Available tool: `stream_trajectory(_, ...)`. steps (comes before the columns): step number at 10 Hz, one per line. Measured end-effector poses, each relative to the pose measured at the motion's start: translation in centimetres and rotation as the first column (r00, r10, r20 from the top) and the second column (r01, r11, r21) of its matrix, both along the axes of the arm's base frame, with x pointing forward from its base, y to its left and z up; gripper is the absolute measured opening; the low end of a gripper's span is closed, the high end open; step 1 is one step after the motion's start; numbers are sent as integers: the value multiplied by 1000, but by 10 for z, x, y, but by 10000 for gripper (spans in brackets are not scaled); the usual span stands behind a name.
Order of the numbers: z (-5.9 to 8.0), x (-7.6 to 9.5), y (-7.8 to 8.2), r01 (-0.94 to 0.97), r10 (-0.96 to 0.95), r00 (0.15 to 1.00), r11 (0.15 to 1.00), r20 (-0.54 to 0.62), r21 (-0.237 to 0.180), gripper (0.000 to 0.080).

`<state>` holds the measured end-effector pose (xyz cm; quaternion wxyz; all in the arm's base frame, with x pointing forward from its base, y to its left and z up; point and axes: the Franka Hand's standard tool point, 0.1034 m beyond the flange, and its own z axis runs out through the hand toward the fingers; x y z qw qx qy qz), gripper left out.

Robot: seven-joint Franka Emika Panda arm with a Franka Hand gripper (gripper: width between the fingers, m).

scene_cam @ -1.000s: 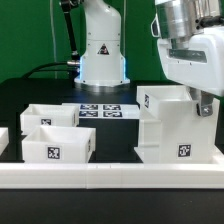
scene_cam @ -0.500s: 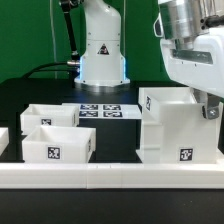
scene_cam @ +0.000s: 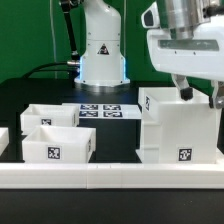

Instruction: Assemble drawer

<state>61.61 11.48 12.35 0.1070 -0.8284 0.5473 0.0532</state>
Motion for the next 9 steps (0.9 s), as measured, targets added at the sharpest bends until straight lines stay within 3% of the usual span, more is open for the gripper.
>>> stream_trajectory(2,24,-9,-8,-174,175,984,985,42,-15,645)
stream_trajectory(3,29,-12,-6,-217,218,975,976,44,-24,645)
stream_trajectory(6,23,-14,-5,-244,244,969,970,42,-26,649)
stream_trajectory(7,13,-18,-8,-373,375,926,927,50,-39,649)
stream_trajectory(9,14,-19,-33,-618,624,778,781,70,-95,649)
